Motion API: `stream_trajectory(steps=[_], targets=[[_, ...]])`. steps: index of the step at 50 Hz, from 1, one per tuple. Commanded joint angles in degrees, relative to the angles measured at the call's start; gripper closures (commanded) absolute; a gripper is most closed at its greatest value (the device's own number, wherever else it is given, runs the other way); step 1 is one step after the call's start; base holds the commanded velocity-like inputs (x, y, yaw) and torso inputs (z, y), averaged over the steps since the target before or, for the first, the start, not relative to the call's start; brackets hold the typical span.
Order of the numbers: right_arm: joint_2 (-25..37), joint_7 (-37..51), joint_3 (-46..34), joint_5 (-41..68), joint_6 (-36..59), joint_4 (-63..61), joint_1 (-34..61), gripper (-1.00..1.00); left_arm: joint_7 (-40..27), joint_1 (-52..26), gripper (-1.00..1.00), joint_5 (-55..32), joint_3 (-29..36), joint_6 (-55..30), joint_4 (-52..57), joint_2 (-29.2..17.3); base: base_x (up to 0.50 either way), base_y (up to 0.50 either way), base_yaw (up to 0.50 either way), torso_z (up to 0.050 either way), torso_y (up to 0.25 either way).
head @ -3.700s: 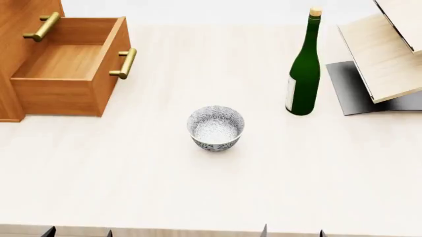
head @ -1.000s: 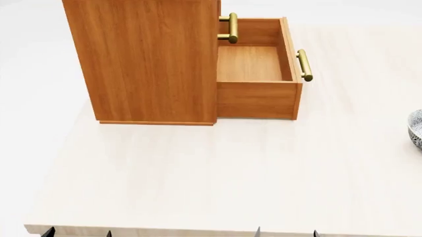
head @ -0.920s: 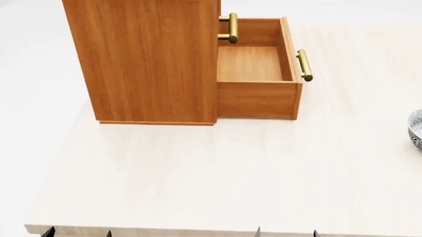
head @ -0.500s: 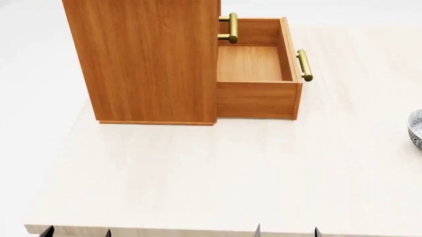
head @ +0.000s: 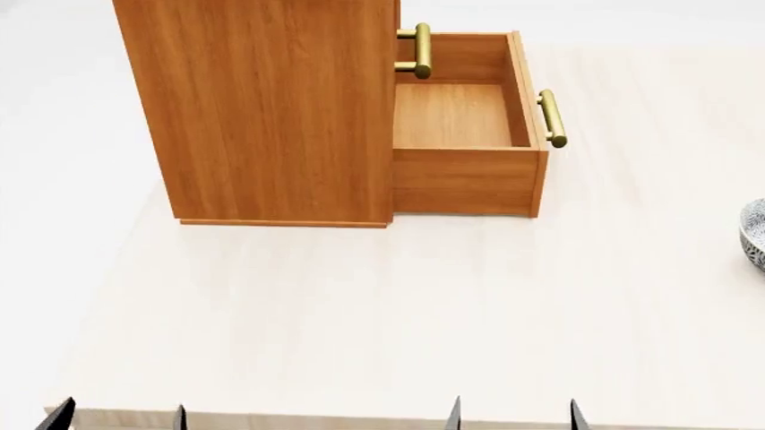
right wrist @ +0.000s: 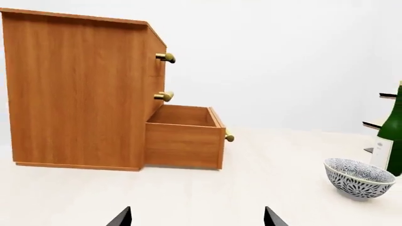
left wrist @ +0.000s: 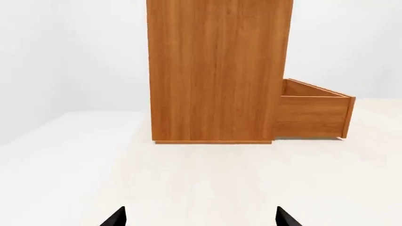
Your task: Close the bottom drawer of the cabinet.
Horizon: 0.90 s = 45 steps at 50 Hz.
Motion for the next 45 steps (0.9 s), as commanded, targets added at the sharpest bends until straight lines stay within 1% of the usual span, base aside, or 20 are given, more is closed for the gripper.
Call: stream_trajectory(steps=[1,8,15,19,23,26,31,35,38,45], targets=[[0.8,1.3,0.3,-4.2,0.7,-10.1,-4.1,-1.0,-0.5,4.5,-1.0,0.6,-1.6,1.1,10.1,-1.3,0.0,0.0,0.0,0.0,0.0],[2.0,2.0,-0.9,-7.4,-0.2,-15.6,-6.8,-1.0,-1.2,8.2,-1.0,-0.4,-2.5,2.4,17.7,-2.8,0.0,0.0,0.0,0.0,0.0],[2.7,2.9,-1.2,-9.3,-0.9,-19.9,-8.9,-1.0,-2.9,11.2,-1.0,2.9,-3.0,4.9,22.2,-3.3,0.0,0.0,0.0,0.0,0.0],[3.0,3.7,-1.6,-11.6,-1.9,-21.6,-10.2,-1.0,-3.1,13.0,-1.0,3.2,-3.1,5.8,25.0,-4.0,0.0,0.0,0.0,0.0,0.0],[3.3,3.2,-2.1,-12.2,-0.5,-22.2,-10.1,-1.0,-2.8,14.2,-1.0,4.3,-2.8,7.7,26.1,-4.4,0.0,0.0,0.0,0.0,0.0],[3.4,3.6,-1.8,-11.7,-1.4,-22.2,-10.3,-1.0,-2.8,14.2,-1.0,4.5,-2.9,8.7,25.6,-4.3,0.0,0.0,0.0,0.0,0.0],[3.5,3.7,-1.7,-11.6,-1.7,-21.9,-10.4,-1.0,-3.9,15.4,-1.0,4.7,-4.2,12.8,25.7,-3.3,0.0,0.0,0.0,0.0,0.0],[3.7,3.5,-1.9,-11.2,-2.3,-21.2,-10.2,-1.0,-4.0,15.4,-1.0,5.2,-4.1,12.8,25.5,-3.4,0.0,0.0,0.0,0.0,0.0],[3.6,3.7,-2.0,-11.5,-2.4,-21.3,-10.4,-1.0,-4.9,15.7,-1.0,6.2,-4.5,14.4,24.9,-2.6,0.0,0.0,0.0,0.0,0.0],[3.5,4.1,-2.2,-11.9,-1.7,-21.5,-10.6,-1.0,-4.9,16.1,-1.0,6.5,-4.4,16.3,23.7,-2.5,0.0,0.0,0.0,0.0,0.0]])
